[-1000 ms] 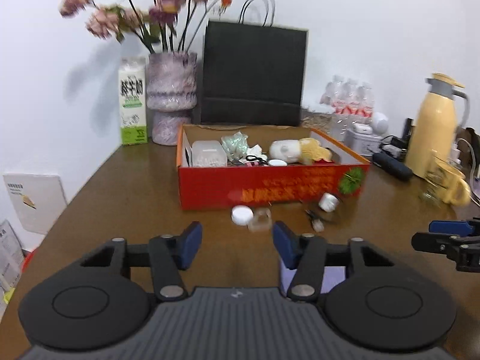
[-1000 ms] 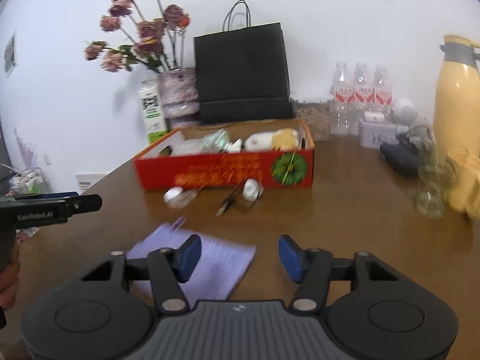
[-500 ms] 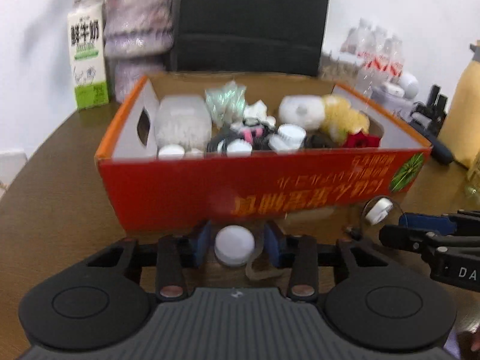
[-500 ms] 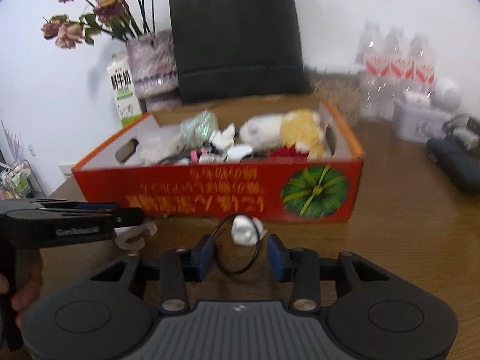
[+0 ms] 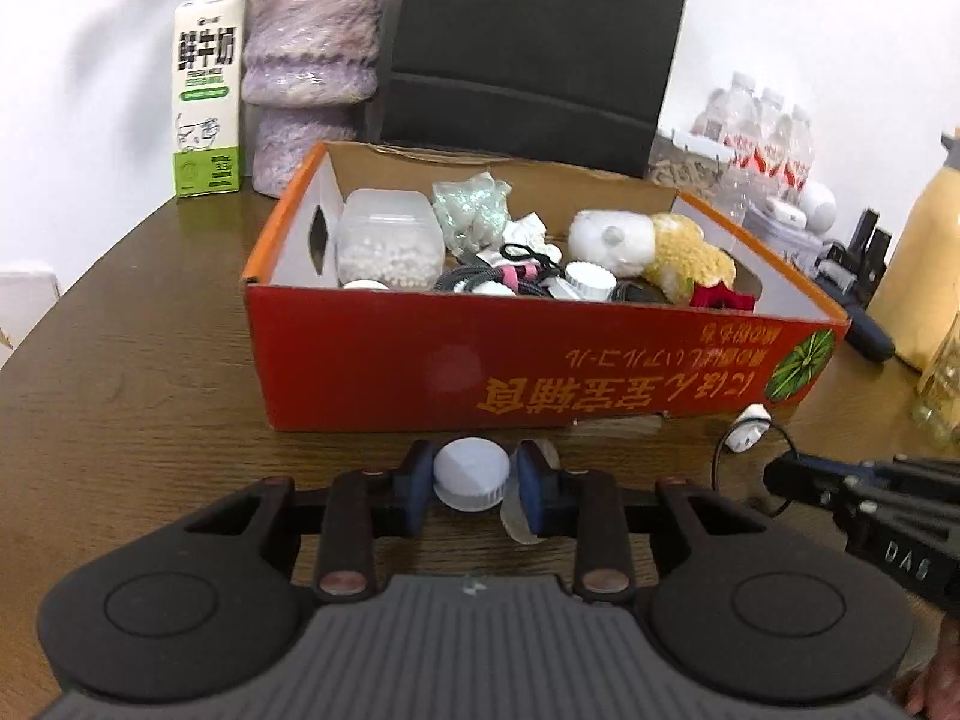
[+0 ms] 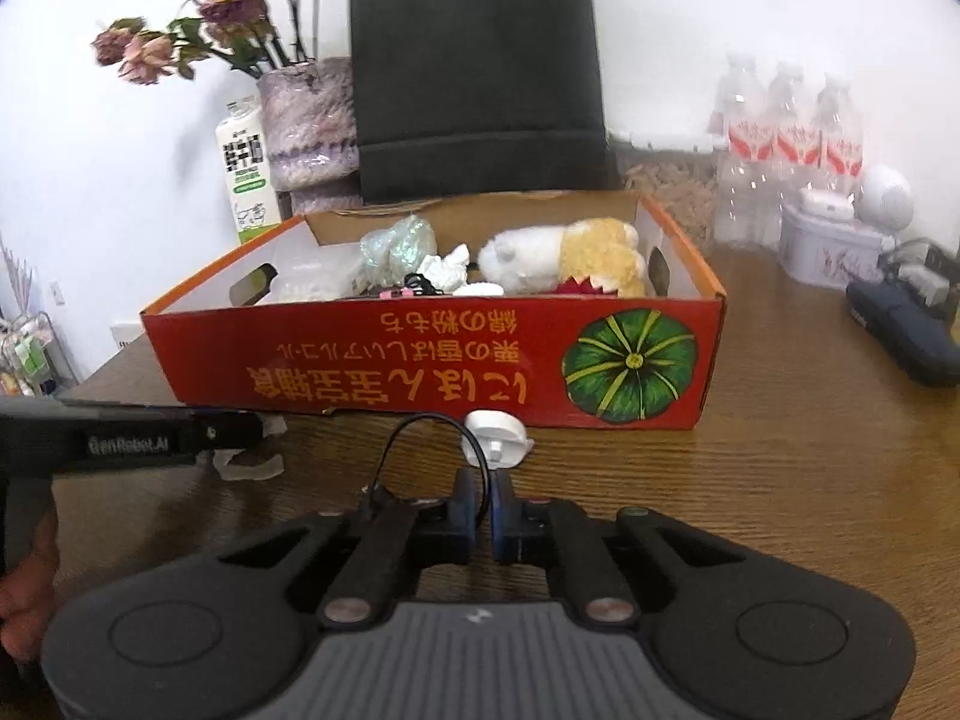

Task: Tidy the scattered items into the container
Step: 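Grasp a white cap with the left tool while right tool grasps the black cable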

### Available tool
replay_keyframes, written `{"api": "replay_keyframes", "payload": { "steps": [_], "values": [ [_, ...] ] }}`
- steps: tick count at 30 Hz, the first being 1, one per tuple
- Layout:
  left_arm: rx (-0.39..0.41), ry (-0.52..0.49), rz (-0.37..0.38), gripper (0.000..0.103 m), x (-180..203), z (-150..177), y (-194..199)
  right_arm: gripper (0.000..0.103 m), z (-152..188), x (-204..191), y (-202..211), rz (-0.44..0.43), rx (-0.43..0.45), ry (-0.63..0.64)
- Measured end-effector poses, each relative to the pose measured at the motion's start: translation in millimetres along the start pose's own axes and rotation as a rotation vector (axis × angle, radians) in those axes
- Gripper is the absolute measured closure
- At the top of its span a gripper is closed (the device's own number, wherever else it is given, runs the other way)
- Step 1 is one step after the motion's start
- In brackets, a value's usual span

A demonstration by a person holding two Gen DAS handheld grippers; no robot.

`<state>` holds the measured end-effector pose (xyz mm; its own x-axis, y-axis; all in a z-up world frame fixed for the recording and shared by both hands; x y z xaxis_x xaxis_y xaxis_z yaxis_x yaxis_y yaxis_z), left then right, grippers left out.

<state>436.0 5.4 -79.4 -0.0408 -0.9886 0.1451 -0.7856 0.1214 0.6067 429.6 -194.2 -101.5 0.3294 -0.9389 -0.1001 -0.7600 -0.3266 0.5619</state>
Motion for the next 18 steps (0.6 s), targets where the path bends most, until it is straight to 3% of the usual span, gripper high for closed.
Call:
{"api": "replay_keyframes", "payload": {
  "steps": [4,8,11,14,18],
  "values": [
    [0.007,0.014,0.014,0.072,-4.2,-1.2,15.2,0.099,-1.8,-4.4,8.0,-0.005,0.020,0.020],
    [-0.016,0.006,0.082,0.072,3.3,20.5,40.5,0.099,-4.5,-7.3,17.1,-0.017,0.031,0.031],
    [-0.005,-0.003,0.039,0.072,5.3,45.2,62.8,0.099,-6.5,-9.7,27.7,-0.036,0.049,0.028],
    [-0.011,0.002,0.066,0.071,8.8,67.7,81.1,0.099,-4.3,-15.1,35.5,-0.061,0.048,0.038],
    [-0.016,-0.066,0.038,0.070,14.2,84.7,102.8,0.099,4.3,-21.5,49.0,-0.087,0.043,0.025]
  ]
}}
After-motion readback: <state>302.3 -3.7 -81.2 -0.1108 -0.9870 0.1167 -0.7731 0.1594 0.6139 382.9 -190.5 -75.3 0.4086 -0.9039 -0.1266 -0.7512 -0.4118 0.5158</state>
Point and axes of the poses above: each gripper's, at about its wrist camera, not at the fingertips, and y roughly against the way its jaws point, x to its right, z to its underside, the point moved 6 cm from there along -y, roughly the way its jaws point
